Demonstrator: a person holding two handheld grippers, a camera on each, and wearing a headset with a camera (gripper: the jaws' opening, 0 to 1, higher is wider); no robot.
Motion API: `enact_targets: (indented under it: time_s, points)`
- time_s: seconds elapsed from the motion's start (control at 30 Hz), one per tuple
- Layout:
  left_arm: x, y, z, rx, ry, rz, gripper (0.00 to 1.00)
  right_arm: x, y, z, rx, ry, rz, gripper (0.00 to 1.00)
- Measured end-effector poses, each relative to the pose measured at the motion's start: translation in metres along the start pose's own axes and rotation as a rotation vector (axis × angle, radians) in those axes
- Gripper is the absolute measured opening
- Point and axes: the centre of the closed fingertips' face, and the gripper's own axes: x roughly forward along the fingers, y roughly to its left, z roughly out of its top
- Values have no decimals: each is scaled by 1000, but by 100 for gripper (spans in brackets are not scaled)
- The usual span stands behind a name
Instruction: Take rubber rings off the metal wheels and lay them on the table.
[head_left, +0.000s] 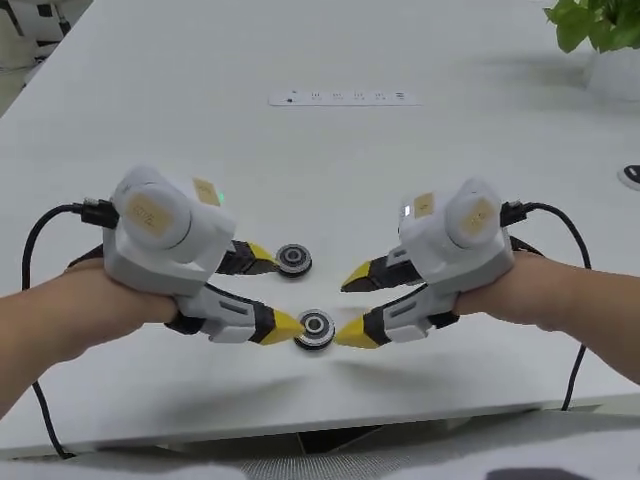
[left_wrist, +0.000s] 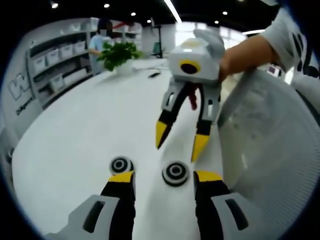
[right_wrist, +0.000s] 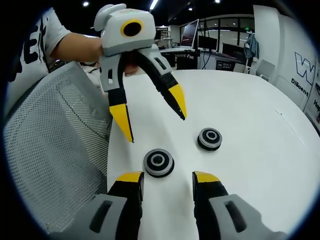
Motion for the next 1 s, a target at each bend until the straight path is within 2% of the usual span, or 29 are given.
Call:
enact_targets:
  time_s: [0.23, 0.6, 0.8, 1.0]
  points:
    - [7, -5, 1, -10, -5, -24, 45, 3, 2, -2, 0, 4, 9, 36]
    - [19, -13, 1, -18, 2, -57, 36, 5, 4, -4, -1, 9, 19, 35]
    - [23, -18, -4, -7, 19, -72, 31, 6, 4, -5, 4, 9, 20, 35]
    - [27, -16, -9, 4, 27, -68, 25, 6, 4, -7, 5, 13, 22, 35]
